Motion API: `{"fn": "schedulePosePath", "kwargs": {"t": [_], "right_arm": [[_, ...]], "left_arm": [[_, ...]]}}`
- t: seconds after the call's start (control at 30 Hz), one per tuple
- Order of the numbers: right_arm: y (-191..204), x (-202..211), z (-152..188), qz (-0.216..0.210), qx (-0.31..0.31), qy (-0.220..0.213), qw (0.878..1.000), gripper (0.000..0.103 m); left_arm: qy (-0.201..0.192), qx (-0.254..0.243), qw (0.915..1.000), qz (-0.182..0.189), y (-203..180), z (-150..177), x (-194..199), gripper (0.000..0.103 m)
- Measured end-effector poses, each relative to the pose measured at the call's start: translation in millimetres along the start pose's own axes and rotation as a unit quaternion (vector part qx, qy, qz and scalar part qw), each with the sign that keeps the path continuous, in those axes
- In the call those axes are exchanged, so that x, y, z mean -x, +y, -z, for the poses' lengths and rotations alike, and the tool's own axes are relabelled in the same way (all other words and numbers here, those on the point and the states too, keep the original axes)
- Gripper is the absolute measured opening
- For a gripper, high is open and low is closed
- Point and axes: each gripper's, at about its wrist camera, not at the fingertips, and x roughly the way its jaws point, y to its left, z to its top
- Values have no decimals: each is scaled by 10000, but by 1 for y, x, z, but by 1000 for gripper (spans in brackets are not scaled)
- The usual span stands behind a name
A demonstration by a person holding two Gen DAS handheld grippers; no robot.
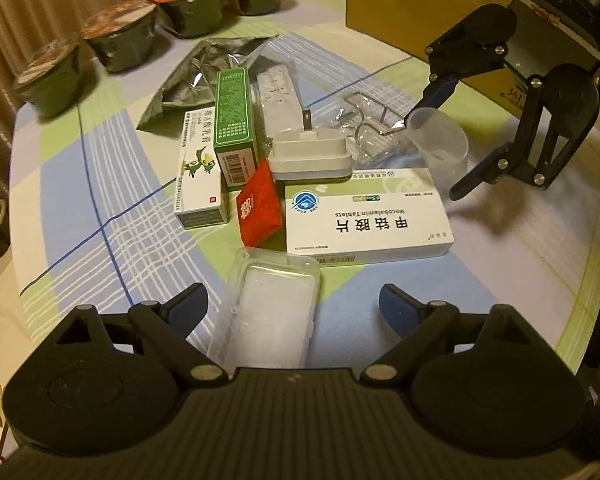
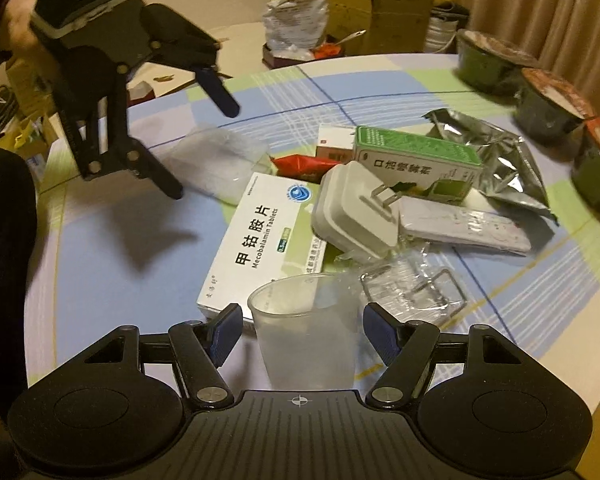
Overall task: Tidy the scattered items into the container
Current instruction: 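Grasp the clear plastic cup with the right gripper while the left grasps the clear tray, then carry the clear tray with the left gripper and the cup with the right into the cardboard box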
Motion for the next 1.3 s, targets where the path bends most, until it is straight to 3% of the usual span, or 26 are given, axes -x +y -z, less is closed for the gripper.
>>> {"fn": "schedulePosePath", "kwargs": {"t": [0.07, 0.13, 0.17, 0.23, 0.3, 0.37, 0.6, 0.93, 1.3], "right_arm": [[-1, 0, 0, -120, -81, -7, 9999, 72], [-3, 0, 1, -156, -198, 3, 9997, 56], [-4, 1, 1, -192, -263, 7, 9995, 56], [-3, 3, 2, -209, -301, -11, 9993, 55], [1, 6, 2, -153, -285, -15, 9995, 55], [4, 11, 2, -57, -312, -39, 9995, 55], [19, 33, 8, 328, -662, -174, 9971, 55], [50, 82, 19, 977, -1311, -450, 9855, 55], [80, 157, 37, 1519, -1665, -882, 9703, 55]], "left_arm": [[56, -8, 9999, 103, 4, -2, -5, 88], [126, 0, 9998, 167, 6, -4, -10, 87], [167, 14, 9997, 194, 8, -4, -13, 84], [258, 36, 9995, 196, 11, -5, -19, 77], [351, 75, 9992, 175, 13, -6, -25, 62], [460, 111, 9988, 79, 13, -6, -28, 53], [466, 264, 9986, -9, -7, -2, -12, 52], [-112, 785, 9968, -116, -54, -8, 45, 52], [-713, 652, 9952, -178, -122, -38, 99, 52]]}}
